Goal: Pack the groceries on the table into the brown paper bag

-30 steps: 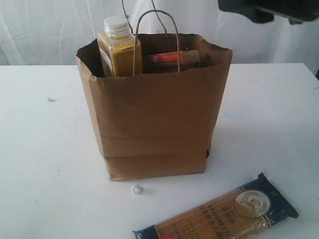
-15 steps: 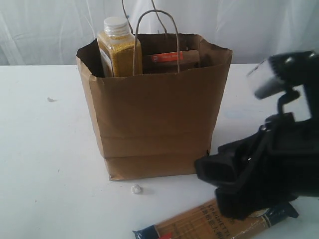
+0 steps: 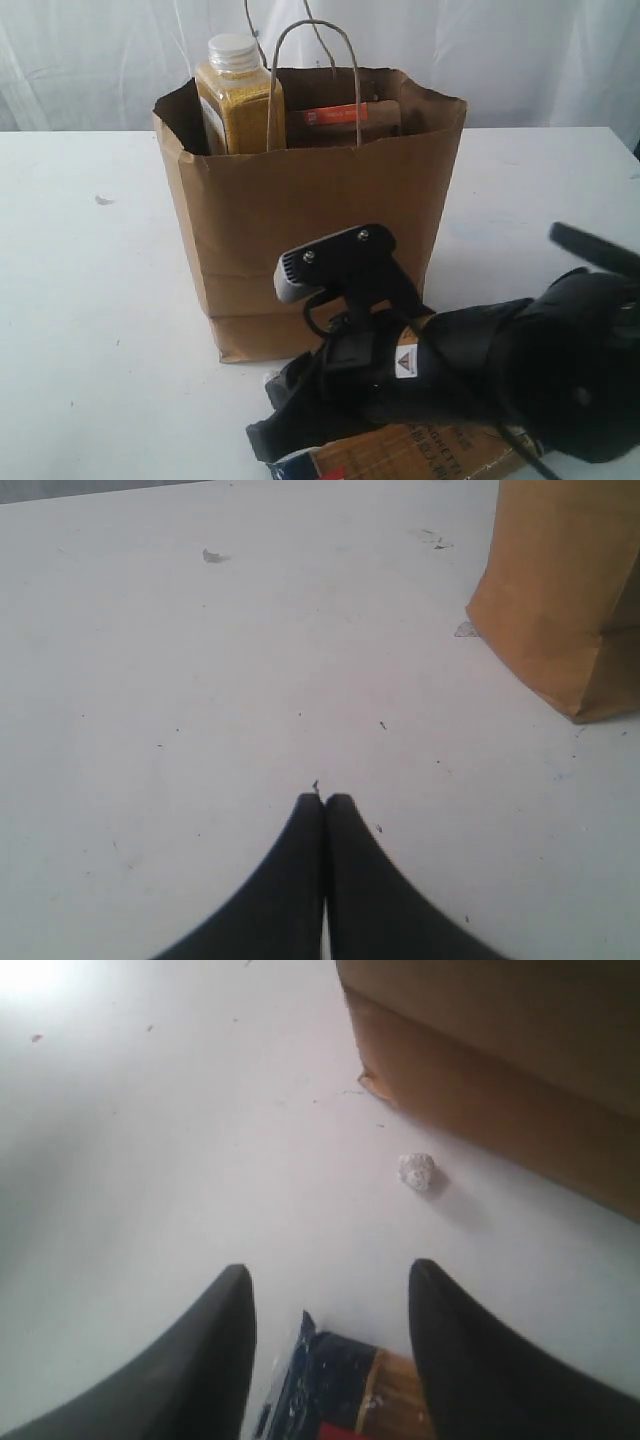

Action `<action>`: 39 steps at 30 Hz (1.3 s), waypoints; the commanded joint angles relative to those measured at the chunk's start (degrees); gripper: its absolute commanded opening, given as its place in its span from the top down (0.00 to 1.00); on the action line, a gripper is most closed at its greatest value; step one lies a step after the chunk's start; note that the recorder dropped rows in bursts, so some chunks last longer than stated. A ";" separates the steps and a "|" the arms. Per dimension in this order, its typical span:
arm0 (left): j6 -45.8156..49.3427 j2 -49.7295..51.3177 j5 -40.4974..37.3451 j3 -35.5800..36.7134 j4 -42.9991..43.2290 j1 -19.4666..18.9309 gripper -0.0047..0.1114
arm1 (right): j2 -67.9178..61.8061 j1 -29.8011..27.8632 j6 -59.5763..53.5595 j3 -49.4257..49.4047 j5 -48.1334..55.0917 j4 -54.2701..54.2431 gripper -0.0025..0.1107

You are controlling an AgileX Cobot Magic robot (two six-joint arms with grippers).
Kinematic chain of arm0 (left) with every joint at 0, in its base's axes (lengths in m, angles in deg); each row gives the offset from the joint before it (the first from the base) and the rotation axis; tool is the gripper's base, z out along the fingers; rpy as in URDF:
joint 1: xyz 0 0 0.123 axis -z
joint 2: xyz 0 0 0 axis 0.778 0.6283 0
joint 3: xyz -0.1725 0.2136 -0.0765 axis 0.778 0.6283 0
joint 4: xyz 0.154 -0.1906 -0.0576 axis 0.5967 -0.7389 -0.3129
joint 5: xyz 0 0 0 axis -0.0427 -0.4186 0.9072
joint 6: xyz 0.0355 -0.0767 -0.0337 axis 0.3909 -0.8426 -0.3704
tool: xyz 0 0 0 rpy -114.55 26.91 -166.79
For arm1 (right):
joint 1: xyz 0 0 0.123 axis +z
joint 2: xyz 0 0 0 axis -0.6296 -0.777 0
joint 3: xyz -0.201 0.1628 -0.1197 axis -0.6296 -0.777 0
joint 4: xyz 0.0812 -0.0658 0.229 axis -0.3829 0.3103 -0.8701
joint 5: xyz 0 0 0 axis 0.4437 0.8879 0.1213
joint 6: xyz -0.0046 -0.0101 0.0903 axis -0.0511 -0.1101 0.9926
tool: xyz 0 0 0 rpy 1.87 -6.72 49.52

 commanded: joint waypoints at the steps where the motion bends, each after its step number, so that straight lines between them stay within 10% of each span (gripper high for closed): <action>1: 0.19 -0.20 -0.02 0.38 -0.04 -0.09 0.96 | -7.17 0.26 2.42 -0.40 -7.85 -1.44 0.58; 39: 0.19 -0.20 -0.02 0.38 -0.04 -0.09 0.96 | -21.56 0.26 3.29 11.52 1.33 -4.32 0.62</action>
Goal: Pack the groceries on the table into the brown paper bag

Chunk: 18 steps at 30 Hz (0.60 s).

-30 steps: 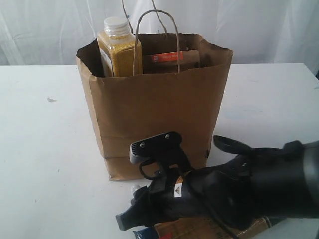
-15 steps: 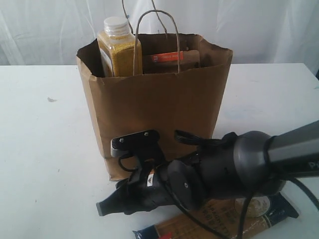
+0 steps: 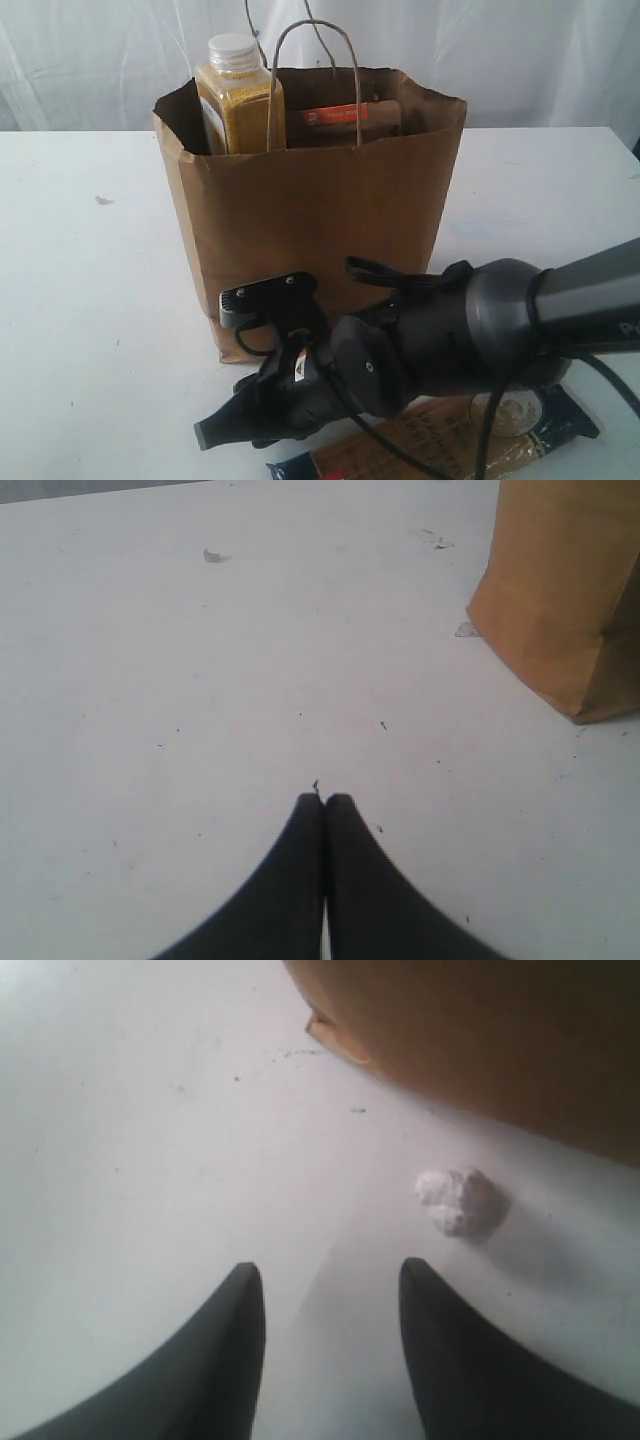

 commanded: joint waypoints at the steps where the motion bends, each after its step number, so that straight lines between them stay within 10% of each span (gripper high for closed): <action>1: 0.19 -0.20 -0.02 0.38 -0.04 -0.09 0.96 | 3.38 0.04 0.63 -0.07 3.55 -0.06 0.62; 18: 0.19 -0.20 -0.02 0.38 -0.04 -0.09 0.96 | 16.43 1.71 5.88 -9.71 15.83 -0.94 0.62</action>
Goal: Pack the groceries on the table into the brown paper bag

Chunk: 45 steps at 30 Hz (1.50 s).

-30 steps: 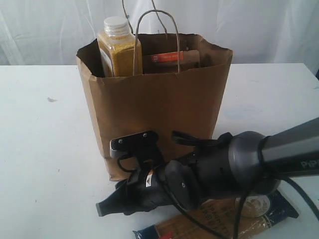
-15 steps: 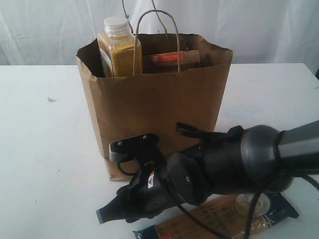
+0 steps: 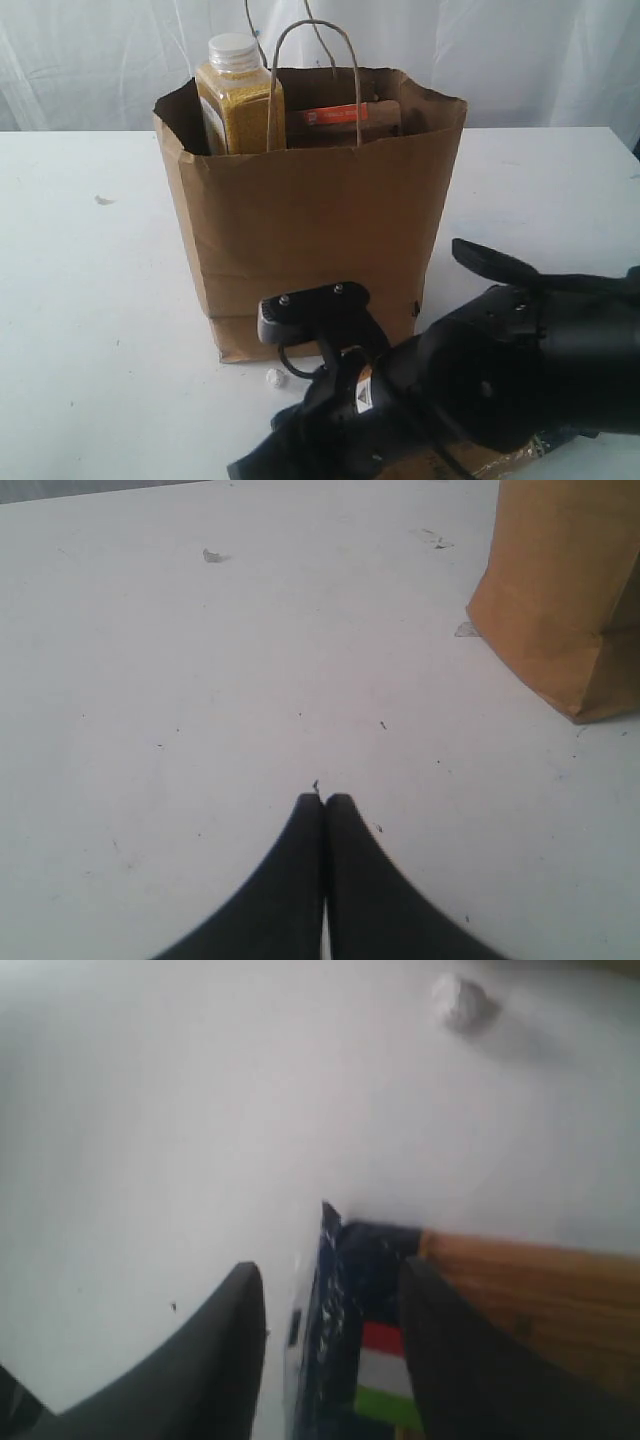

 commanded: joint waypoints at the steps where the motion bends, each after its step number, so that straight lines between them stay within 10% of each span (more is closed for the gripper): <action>1: 0.19 -0.20 -0.02 0.38 -0.04 -0.09 0.96 | 0.63 0.09 0.88 -1.99 5.14 -1.48 0.62; 12: 0.19 -0.20 -0.02 0.38 -0.04 -0.09 0.96 | 10.95 3.29 4.77 -2.53 2.07 2.75 0.62; 34: 0.19 -0.20 -0.02 0.38 -0.04 -0.09 0.96 | 12.00 -9.87 13.58 -2.53 15.89 26.80 0.62; 45: 0.19 -0.20 -0.02 0.38 -0.04 -0.09 0.96 | 12.00 -4.15 57.88 -2.65 14.82 56.95 0.62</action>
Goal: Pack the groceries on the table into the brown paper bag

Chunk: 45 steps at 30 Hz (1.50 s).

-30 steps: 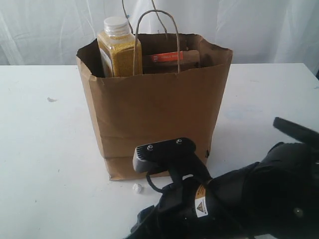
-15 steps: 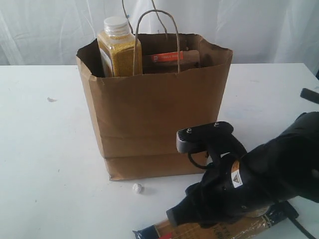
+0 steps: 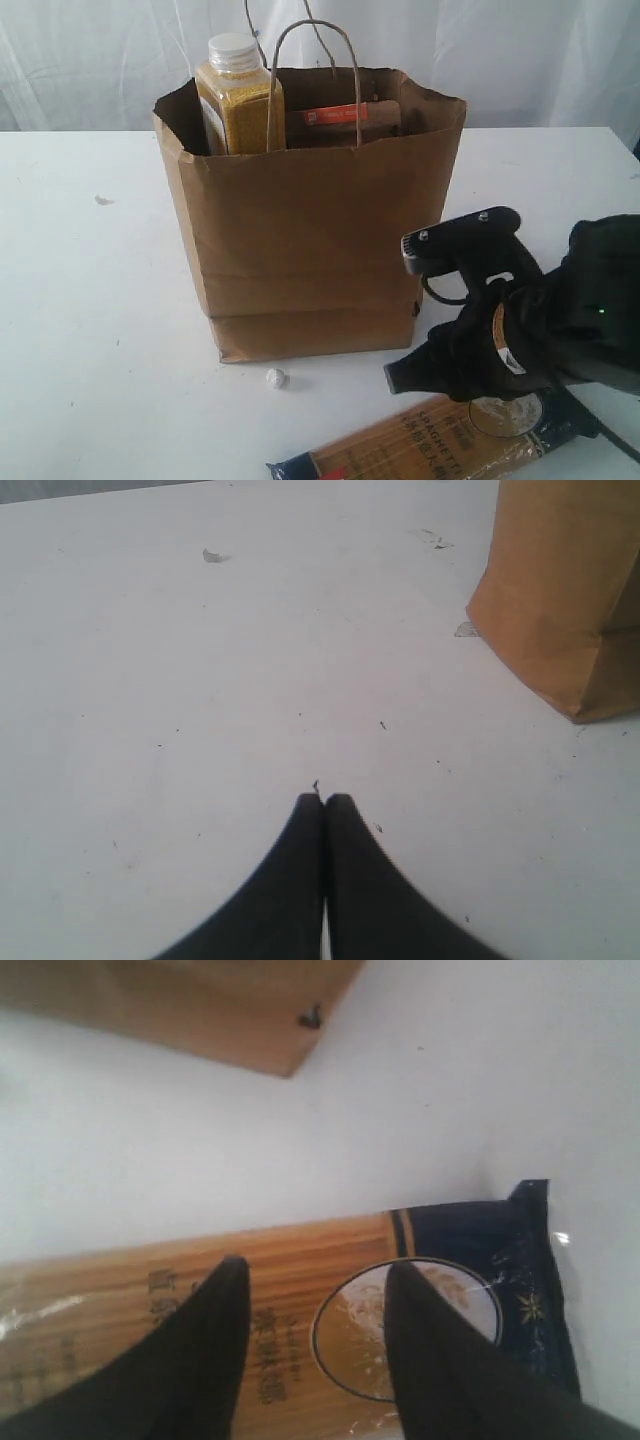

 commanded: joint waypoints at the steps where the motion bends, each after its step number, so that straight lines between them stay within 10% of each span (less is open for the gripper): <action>1: 0.19 -0.20 -0.02 0.38 -0.04 -0.09 0.96 | 0.39 6.48 13.24 -0.26 -7.29 5.70 0.62; 12: 0.19 -0.20 -0.02 0.38 -0.04 -0.09 0.96 | -8.71 12.17 17.92 3.61 -17.30 4.81 0.61; 19: 0.19 -0.20 -0.02 0.38 -0.04 -0.09 0.96 | -17.04 12.17 12.01 9.38 -17.77 1.22 0.42; 28: 0.19 -0.20 -0.02 0.38 -0.04 -0.09 0.96 | -24.97 10.26 -7.66 16.04 -18.06 -15.07 0.44; 45: 0.19 -0.20 -0.02 0.38 -0.04 -0.09 0.96 | -29.32 7.05 -8.19 16.59 -21.23 -15.51 0.45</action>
